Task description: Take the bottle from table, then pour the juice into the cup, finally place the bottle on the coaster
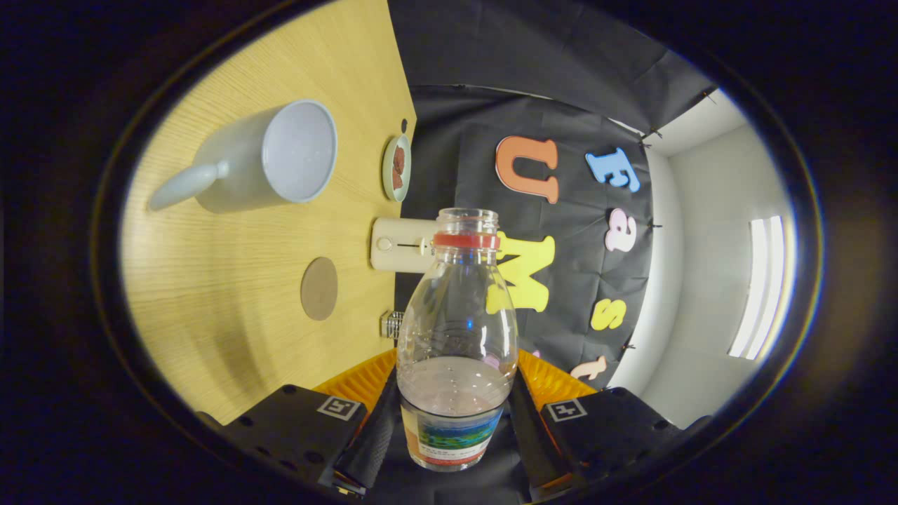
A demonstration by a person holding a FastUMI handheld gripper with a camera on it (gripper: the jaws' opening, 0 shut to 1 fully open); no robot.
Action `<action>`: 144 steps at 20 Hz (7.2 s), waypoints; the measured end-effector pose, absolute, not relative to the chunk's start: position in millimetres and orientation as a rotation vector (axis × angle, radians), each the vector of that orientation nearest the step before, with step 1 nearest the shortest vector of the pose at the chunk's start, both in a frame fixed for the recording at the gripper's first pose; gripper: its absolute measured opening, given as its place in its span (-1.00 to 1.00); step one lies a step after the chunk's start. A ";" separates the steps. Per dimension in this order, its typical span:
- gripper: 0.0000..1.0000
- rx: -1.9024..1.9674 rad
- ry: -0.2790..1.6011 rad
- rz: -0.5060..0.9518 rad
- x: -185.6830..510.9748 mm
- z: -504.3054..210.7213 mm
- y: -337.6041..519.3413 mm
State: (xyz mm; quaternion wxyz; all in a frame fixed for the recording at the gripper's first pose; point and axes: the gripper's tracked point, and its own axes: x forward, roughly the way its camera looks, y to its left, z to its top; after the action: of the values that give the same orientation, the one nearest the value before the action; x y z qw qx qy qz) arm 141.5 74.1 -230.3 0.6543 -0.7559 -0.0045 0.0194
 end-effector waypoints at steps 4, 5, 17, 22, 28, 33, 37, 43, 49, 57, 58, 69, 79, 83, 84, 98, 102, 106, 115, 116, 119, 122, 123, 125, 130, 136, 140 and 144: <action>0.63 -1.788 -0.043 0.038 141.7 -231.7 75.9; 0.63 -1.797 -0.043 0.042 142.6 -232.8 77.1; 0.62 -1.864 -0.052 0.047 136.8 -247.2 96.3; 0.62 -1.878 -0.036 0.055 141.5 -247.9 97.4; 0.62 -1.914 -0.069 0.057 140.2 -246.4 103.4; 0.62 -1.941 -0.068 0.040 136.6 -245.2 104.3; 0.62 -1.959 -0.076 0.035 131.7 -245.8 108.4; 0.62 -1.979 -0.082 0.030 128.2 -245.2 108.2; 0.62 -1.995 -0.085 0.021 126.4 -239.9 103.0; 0.62 -2.048 -0.106 0.014 122.8 -233.7 100.9; 0.62 -2.050 -0.109 0.011 123.1 -231.1 101.3; 0.62 -2.079 -0.136 -0.004 116.5 -212.1 109.9; 0.62 -2.120 -0.180 -0.004 115.7 -196.4 122.6; 0.62 -2.143 -0.201 -0.015 116.3 -192.8 126.4; 0.62 -2.154 -0.207 -0.017 116.3 -192.6 127.0; 0.62 -2.206 -0.268 -0.021 125.8 -179.2 145.5; 0.61 -2.234 -0.282 -0.015 125.0 -171.3 149.8; 0.62 -2.240 -0.278 -0.017 125.7 -168.6 147.5; 0.61 -2.294 -0.290 -0.008 117.4 -172.2 155.4; 0.62 -2.293 -0.283 -0.005 115.9 -174.1 155.6; 0.61 -2.292 -0.274 0.004 115.7 -176.9 158.4; 0.62 -2.288 -0.271 -0.002 114.1 -177.1 157.6; 0.62 -2.282 -0.266 -0.008 113.9 -178.3 157.0; 0.61 -2.259 -0.265 -0.016 115.0 -177.4 156.6; 0.62 -1.987 -0.140 -0.071 123.9 -170.8 141.3; 0.62 -1.668 -0.048 -0.067 120.8 -169.0 136.8; 0.63 -1.426 0.037 -0.050 117.4 -169.6 135.3; 0.63 -1.170 0.081 -0.060 121.3 -161.8 136.7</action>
State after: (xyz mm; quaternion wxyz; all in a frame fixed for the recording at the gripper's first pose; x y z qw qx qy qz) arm 121.3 136.7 -161.8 0.8325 -0.5520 0.0380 -0.0284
